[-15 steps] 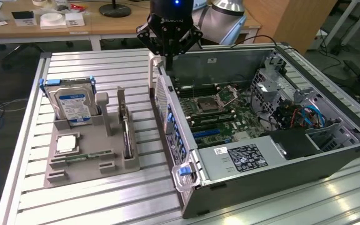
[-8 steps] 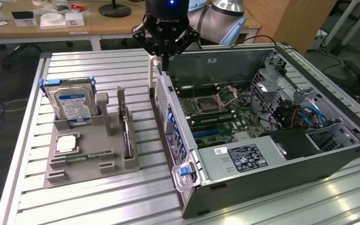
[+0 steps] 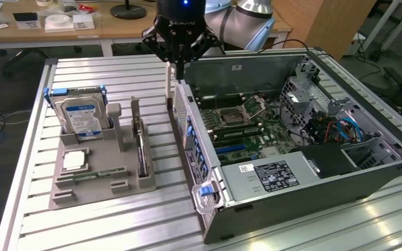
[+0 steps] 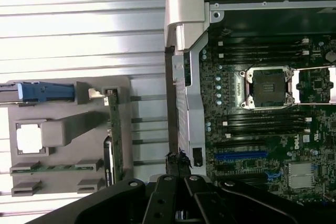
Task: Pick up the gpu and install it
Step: 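Reach for the gpu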
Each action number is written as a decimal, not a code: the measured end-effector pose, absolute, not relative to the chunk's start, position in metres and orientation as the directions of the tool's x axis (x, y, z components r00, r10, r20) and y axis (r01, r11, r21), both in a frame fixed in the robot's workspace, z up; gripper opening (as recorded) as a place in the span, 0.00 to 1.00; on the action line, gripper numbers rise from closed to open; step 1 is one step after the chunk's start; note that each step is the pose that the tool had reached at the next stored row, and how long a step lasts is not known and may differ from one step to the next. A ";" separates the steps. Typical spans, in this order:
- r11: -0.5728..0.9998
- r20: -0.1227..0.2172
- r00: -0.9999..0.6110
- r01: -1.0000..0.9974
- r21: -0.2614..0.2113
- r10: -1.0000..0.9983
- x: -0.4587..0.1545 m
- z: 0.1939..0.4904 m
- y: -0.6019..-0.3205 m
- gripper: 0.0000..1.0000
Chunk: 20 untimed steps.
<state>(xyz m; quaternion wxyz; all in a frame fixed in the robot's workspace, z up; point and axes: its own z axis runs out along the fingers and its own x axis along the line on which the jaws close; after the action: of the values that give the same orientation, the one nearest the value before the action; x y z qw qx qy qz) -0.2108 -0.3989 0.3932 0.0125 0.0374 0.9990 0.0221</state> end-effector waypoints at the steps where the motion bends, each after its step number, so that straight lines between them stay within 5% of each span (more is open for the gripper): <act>1: 0.996 -0.023 -0.997 0.074 0.045 0.075 -0.212 0.393 -0.399 0.11; 20: 0.996 -0.023 -0.997 0.074 0.045 0.075 -0.232 0.393 -0.399 0.11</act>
<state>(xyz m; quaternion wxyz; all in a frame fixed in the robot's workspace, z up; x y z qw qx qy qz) -0.2320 -0.3989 0.3932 0.0125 0.0374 0.9990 0.0221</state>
